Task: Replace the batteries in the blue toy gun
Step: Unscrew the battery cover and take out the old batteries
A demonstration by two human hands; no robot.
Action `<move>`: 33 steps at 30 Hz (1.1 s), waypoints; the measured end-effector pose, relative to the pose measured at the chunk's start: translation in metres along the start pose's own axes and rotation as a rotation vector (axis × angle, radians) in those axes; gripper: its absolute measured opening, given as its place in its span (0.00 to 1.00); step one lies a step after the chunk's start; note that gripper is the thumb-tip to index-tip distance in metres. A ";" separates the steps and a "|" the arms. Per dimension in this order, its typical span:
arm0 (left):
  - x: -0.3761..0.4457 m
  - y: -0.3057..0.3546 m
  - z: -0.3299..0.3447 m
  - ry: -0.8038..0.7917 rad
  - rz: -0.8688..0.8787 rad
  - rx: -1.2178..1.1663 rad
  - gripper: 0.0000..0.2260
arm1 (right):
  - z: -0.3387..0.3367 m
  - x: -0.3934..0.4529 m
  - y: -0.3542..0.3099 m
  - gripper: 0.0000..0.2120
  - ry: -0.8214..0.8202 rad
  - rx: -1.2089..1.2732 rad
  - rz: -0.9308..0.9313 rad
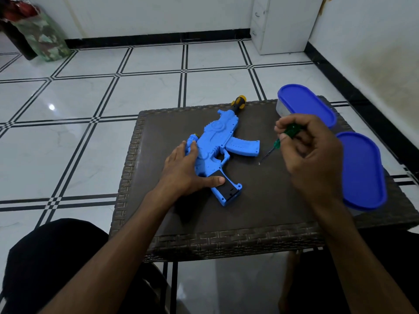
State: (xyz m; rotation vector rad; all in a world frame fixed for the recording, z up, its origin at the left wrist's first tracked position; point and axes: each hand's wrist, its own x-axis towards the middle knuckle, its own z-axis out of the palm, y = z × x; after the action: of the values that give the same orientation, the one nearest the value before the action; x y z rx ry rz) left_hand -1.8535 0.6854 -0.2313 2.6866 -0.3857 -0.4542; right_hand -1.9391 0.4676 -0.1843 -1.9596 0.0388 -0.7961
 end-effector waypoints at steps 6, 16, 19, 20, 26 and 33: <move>0.000 0.000 0.001 0.015 0.009 0.002 0.53 | 0.007 -0.002 0.027 0.13 0.040 -0.153 0.013; -0.003 0.000 0.001 0.027 0.007 0.000 0.52 | 0.001 -0.008 0.034 0.13 0.078 -0.251 0.010; -0.002 0.000 0.001 0.028 0.003 0.011 0.52 | -0.002 -0.010 0.035 0.12 0.046 -0.295 -0.034; -0.002 0.000 0.000 0.028 0.000 0.015 0.52 | -0.003 -0.011 0.036 0.12 0.023 -0.319 -0.056; -0.002 0.000 -0.001 0.030 0.000 0.009 0.52 | -0.009 -0.019 0.038 0.11 -0.219 -0.418 -0.102; -0.006 0.001 -0.002 0.044 -0.009 -0.003 0.52 | -0.008 -0.037 0.044 0.13 -0.375 -0.484 -0.087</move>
State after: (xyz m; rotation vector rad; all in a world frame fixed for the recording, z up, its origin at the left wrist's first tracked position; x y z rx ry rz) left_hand -1.8585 0.6867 -0.2272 2.6913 -0.3604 -0.3969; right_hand -1.9594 0.4518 -0.2358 -2.5592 -0.0868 -0.4878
